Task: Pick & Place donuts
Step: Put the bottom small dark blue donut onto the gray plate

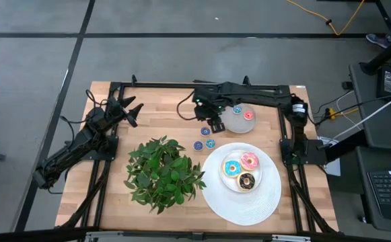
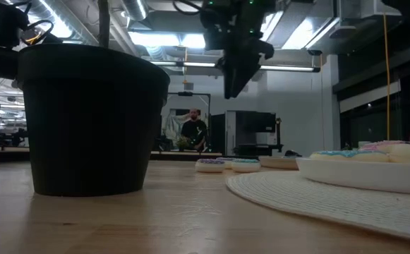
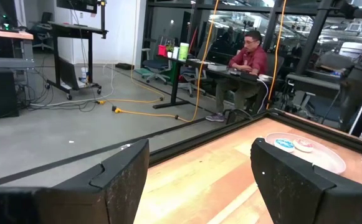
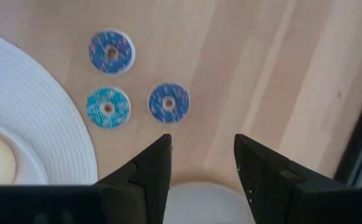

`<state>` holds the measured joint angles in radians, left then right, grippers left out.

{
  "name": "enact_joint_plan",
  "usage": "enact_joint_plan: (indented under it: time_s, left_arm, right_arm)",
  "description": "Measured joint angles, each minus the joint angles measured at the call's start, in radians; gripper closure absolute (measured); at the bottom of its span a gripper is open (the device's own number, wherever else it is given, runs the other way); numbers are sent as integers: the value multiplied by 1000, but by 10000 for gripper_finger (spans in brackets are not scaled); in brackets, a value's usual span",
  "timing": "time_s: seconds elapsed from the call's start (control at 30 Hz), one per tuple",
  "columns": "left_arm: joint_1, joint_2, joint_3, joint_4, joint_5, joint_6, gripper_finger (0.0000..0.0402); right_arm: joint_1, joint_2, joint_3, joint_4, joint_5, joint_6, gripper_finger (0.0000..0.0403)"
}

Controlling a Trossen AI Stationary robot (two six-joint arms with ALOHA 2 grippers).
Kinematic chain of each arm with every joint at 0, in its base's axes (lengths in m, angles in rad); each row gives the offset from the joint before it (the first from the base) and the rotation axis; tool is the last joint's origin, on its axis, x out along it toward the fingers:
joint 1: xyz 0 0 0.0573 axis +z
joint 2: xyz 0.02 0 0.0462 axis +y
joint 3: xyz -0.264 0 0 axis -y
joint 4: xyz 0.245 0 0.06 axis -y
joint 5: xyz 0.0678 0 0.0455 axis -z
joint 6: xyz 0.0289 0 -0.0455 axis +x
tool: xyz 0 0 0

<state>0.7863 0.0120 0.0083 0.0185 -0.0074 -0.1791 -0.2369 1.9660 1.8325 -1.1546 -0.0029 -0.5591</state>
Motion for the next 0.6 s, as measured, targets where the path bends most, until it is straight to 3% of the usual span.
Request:
enact_joint_plan:
  time_s: [0.6]
  left_arm:
    - [0, 0, 0, 0, 0, 0, 131]
  right_arm:
    - [122, 156, 33, 82, -28, -3, 228]
